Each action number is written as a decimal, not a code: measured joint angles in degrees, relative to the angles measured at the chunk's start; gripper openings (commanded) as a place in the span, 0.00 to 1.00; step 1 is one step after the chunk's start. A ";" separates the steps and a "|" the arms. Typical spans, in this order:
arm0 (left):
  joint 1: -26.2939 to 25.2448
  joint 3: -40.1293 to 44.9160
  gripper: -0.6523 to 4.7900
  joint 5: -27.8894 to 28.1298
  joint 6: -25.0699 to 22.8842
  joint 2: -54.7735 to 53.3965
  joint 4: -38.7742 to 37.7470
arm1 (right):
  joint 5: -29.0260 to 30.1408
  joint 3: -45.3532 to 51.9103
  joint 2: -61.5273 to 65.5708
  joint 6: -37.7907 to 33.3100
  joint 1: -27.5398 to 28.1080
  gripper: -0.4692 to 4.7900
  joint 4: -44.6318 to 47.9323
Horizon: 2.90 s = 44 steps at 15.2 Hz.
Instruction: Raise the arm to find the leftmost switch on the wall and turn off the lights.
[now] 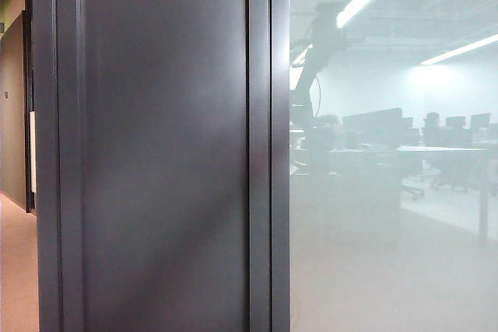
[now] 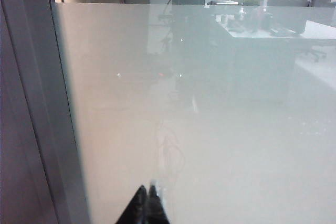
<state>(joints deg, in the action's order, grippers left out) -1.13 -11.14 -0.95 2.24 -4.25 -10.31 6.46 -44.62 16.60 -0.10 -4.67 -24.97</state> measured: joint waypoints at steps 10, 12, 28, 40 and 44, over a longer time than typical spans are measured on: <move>-0.02 10.69 0.11 -0.13 3.98 3.98 7.23 | 0.00 0.00 0.00 0.00 0.00 0.09 0.00; -0.02 10.71 0.11 -0.33 4.02 4.00 7.30 | 0.00 0.00 0.00 0.00 0.00 0.09 0.00; -0.02 10.69 0.11 -0.39 3.87 4.00 9.25 | 0.00 0.00 0.00 0.00 0.00 0.09 0.00; -0.02 10.69 0.11 -0.39 3.87 4.00 9.25 | 0.00 0.00 0.00 0.00 0.00 0.09 0.00; -0.02 10.69 0.11 -0.39 3.87 4.00 9.25 | -3.17 -0.02 -0.07 3.02 0.00 0.09 -0.79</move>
<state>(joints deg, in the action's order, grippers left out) -1.15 -0.45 -1.34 6.11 -0.25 -1.06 3.29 -44.64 16.53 2.92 -4.67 -25.76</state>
